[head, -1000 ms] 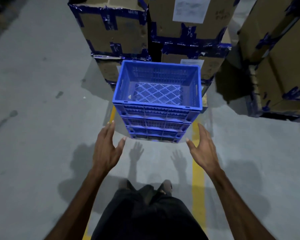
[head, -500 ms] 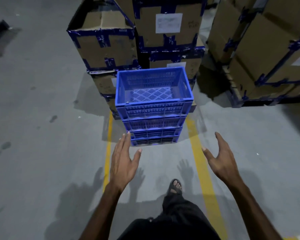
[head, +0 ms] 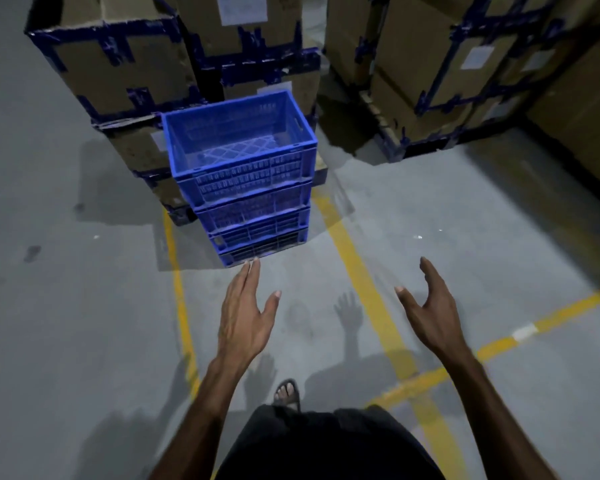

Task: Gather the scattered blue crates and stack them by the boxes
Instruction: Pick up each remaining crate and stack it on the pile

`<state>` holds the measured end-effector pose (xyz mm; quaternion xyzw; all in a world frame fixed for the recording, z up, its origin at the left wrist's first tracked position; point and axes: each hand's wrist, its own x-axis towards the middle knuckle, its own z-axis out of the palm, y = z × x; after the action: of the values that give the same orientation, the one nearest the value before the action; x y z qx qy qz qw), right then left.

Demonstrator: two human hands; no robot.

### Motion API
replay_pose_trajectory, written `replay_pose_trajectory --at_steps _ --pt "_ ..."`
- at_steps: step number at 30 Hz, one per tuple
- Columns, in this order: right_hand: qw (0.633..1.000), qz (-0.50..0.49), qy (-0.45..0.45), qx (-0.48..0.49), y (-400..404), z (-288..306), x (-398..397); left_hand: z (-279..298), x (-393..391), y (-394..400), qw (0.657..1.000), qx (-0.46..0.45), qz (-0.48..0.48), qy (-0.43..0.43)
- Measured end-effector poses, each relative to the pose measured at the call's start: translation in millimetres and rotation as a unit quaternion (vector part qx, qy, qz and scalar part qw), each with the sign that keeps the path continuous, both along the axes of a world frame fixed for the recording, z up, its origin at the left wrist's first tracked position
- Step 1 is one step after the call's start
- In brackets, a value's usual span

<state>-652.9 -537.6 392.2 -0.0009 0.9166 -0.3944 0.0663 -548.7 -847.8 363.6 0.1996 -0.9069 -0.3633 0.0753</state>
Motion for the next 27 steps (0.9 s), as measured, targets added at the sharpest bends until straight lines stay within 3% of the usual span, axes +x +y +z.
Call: replay_pose_trajectory --at_steps 7,12,20,27 --pt "0.997 -0.078 0.011 -0.026 88.5 2.5 68.4 19.8 11.2 79.6 0.995 -0.027 -0.09 0.024" --pt "0.986 -0.162 0.025 -0.036 186.1 8.4 138.8 23.7 18.2 180.8 0.98 -0.016 -0.196 0.029" --pt "0.936 -0.352 0.03 -0.015 366.2 10.3 283.0 27.4 44.6 402.2 0.91 -0.007 -0.413 0.037" --pt "0.867 -0.498 0.011 -0.03 443.3 -0.5 419.9 31.9 100.8 539.1 0.838 0.002 -0.546 0.028"
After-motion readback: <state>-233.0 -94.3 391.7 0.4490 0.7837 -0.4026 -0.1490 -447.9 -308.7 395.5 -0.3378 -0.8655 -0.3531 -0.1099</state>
